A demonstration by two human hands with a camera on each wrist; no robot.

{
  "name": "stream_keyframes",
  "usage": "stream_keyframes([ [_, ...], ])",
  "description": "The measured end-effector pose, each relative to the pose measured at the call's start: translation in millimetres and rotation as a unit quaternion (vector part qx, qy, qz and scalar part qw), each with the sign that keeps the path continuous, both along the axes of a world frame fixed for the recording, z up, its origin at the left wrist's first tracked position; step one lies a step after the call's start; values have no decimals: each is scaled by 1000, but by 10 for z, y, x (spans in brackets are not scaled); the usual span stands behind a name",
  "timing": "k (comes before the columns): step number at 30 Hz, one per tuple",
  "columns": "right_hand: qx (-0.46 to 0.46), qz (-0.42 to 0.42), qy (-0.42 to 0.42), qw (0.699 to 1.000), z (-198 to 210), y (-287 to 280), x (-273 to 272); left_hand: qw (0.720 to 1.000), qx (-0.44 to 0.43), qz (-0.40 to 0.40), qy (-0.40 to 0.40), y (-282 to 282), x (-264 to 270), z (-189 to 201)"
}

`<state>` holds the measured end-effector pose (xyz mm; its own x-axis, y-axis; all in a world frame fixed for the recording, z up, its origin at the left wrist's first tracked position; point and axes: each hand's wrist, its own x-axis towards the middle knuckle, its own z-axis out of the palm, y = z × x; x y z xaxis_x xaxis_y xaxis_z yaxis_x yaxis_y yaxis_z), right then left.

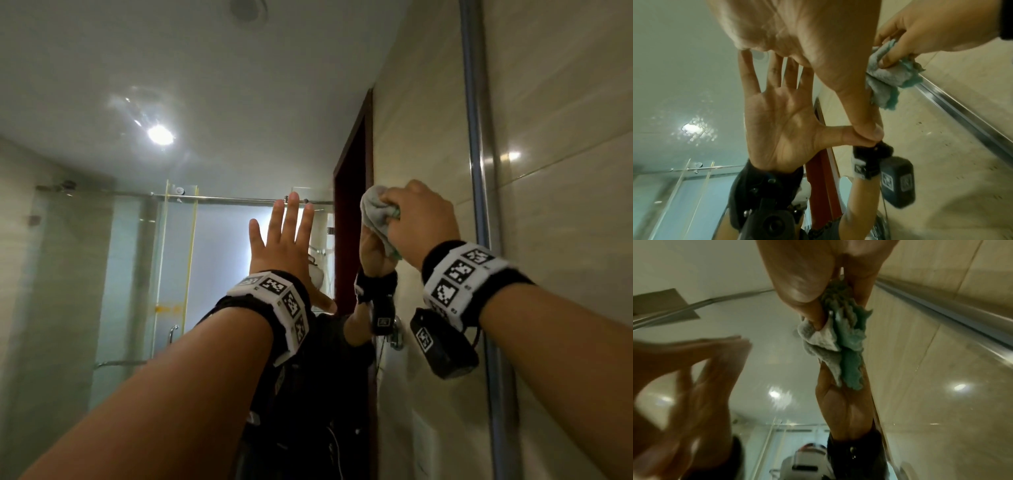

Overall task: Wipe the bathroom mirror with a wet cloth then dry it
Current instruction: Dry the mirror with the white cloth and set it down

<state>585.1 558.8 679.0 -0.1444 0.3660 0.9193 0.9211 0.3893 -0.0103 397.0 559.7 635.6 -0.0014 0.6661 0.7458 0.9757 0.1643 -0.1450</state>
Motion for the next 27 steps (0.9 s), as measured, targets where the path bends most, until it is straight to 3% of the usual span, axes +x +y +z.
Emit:
stream_keyframes([
  [3,-12,40,-8,999,-377,-35,-27,1000,-2,2,1,-15,7,3],
  [9,-73,71,-128,987,-1071,-97,-15,1000,-10,4,-5,-42,23,-3],
  [13,-56,45,-158,985,-854,-74,41,1000,-13,2,-10,-50,34,-12],
  [17,-30,20,-33,999,-351,-20,143,1000,-11,-4,-14,-37,36,-17],
  [21,-6,3,40,999,140,51,45,1000,-11,-6,-15,-30,43,-19],
  [24,15,44,44,998,167,54,-215,1000,-8,-2,-16,-24,47,-26],
  [27,38,82,-4,996,-118,13,-353,1000,-3,1,-13,-13,28,-19],
])
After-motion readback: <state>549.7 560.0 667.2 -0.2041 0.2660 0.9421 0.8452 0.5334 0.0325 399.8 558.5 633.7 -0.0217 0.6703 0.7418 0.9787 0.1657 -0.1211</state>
